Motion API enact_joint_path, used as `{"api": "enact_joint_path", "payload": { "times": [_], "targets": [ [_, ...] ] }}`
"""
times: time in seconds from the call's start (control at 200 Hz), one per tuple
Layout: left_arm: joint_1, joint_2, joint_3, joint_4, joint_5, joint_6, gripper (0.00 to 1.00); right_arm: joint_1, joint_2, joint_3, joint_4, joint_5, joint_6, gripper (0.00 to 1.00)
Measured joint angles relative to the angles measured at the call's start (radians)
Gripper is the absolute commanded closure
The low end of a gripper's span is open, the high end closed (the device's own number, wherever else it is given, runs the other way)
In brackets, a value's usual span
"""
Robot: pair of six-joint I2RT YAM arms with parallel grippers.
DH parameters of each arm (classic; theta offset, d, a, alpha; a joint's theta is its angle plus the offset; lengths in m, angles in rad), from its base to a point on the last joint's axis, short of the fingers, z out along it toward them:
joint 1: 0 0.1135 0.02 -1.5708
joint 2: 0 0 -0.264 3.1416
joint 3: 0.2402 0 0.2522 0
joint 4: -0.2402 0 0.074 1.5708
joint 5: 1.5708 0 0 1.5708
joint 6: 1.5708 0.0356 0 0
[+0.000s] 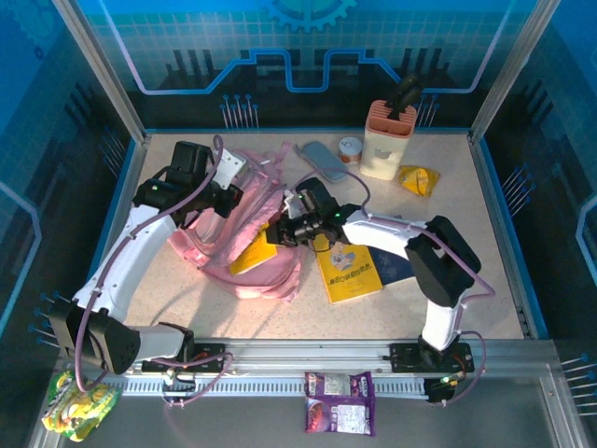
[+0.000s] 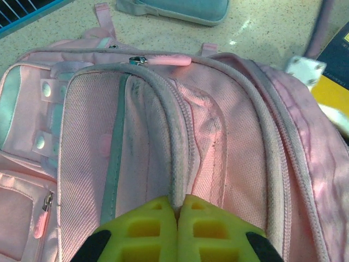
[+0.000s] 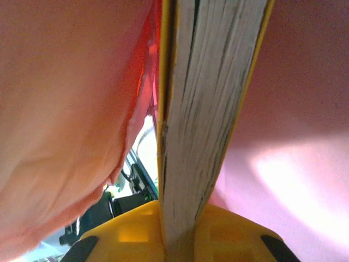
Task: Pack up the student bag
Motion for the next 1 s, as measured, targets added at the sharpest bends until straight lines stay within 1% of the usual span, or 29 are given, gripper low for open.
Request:
{"api": "enact_joint_path", "payload": {
  "times": [0.055,0.125,0.2,0.26,0.28,0.4,0.495,0.58,0.64,0.78,0.865,1.0],
  "targets": [
    [0.0,0.0,0.0,0.0,0.002,0.0,1.0,0.006,0.05,0.029,0.021,0.008,0.009,0.95],
    [0.001,0.0,0.0,0.0,0.006,0.0,1.0,0.012,0.114,0.074,0.025,0.032,0.013,0.81],
    [0.003,0.0,0.0,0.0,0.011,0.0,1.0,0.014,0.158,0.099,0.019,0.079,0.007,0.74],
    [0.003,0.0,0.0,0.0,0.015,0.0,1.0,0.013,0.171,0.107,0.015,0.113,-0.004,0.61],
    [0.003,0.0,0.0,0.0,0.016,0.0,1.0,0.013,0.173,0.112,0.011,0.122,-0.016,0.58],
    [0.005,0.0,0.0,0.0,0.018,-0.003,1.0,0.012,0.172,0.123,-0.011,0.163,-0.047,0.47],
    [0.005,0.0,0.0,0.0,0.018,-0.005,1.0,0.011,0.138,0.088,-0.027,0.192,-0.082,0.43],
    [0.005,0.0,0.0,-0.001,0.018,-0.009,1.0,0.011,0.068,0.032,-0.073,0.213,-0.113,0.42],
    [0.005,0.0,0.0,-0.001,0.018,-0.011,1.0,0.017,0.012,0.008,-0.111,0.232,-0.137,0.43],
    [0.005,0.0,-0.001,0.0,0.018,-0.011,1.0,0.055,-0.087,-0.037,-0.167,0.271,-0.175,0.55],
    [0.005,-0.004,-0.004,0.001,0.018,-0.013,1.0,0.09,-0.094,-0.053,-0.179,0.291,-0.184,0.61],
    [0.005,-0.006,-0.008,0.008,0.018,-0.022,1.0,0.138,-0.037,-0.05,-0.183,0.32,-0.19,0.69]
  ]
}}
